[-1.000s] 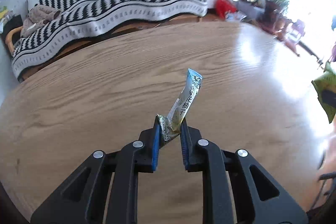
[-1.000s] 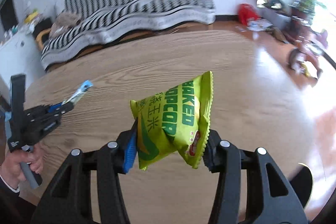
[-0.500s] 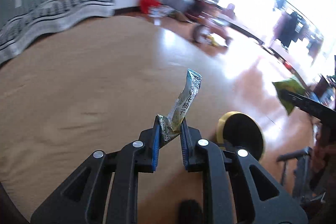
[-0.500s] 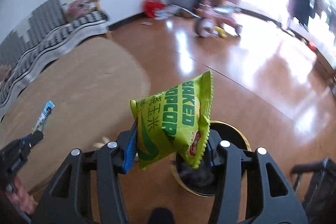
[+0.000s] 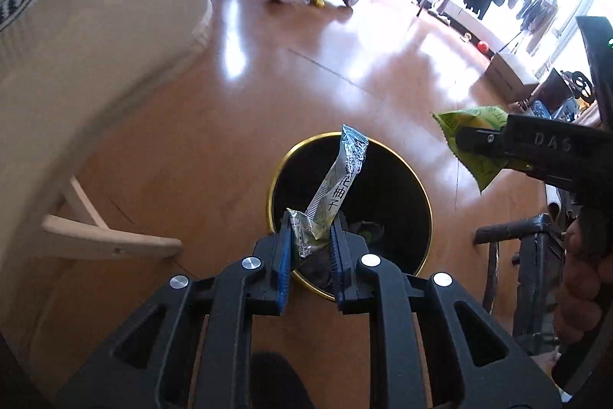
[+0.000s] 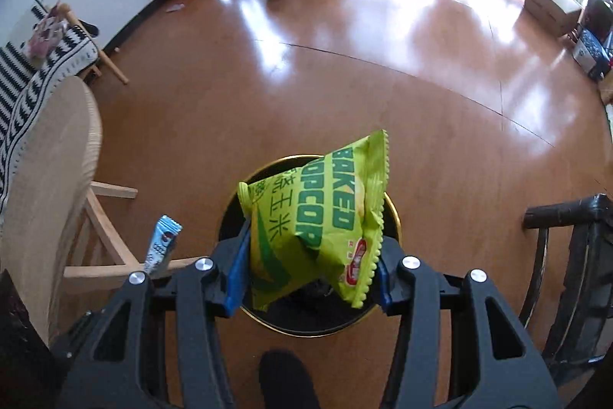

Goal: Collect trash
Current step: 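Carry the popcorn bag and blue-white wrapper over the black bin, then open both tools to drop the popcorn bag and wrapper into the bin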

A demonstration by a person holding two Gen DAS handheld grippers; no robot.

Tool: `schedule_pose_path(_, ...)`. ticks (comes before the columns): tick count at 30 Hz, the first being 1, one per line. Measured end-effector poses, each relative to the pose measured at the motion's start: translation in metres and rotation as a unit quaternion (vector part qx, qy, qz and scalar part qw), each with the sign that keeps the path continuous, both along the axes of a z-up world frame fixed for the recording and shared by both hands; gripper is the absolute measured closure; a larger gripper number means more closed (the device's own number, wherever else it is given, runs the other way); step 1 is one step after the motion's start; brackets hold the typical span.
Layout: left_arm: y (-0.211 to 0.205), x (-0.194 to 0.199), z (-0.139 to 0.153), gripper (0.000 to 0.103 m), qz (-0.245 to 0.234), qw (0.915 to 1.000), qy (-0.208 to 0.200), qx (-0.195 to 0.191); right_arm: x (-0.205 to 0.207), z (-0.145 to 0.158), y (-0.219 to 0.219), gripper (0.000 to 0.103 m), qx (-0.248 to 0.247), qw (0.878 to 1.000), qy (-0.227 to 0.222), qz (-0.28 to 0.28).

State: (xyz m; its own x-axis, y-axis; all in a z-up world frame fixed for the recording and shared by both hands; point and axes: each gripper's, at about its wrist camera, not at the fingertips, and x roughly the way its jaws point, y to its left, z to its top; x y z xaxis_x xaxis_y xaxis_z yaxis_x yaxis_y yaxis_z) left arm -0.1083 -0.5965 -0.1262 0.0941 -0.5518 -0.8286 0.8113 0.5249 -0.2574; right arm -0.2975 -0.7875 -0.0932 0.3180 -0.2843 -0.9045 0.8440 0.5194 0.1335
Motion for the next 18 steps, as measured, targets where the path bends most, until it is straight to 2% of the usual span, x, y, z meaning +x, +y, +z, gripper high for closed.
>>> schedule_pose_path(4,-0.01,0.003,-0.008,0.086,-0.004,1.0,0.004,0.007,0.005,-0.004,-0.011,0.052,0.019,1.0,-0.011,-0.006)
schedule_pose_path(18,-0.027,-0.001,-0.017,0.086,-0.013,0.9995,0.027,0.005,0.014,-0.005,-0.019,0.051,0.017,1.0,-0.005,-0.009)
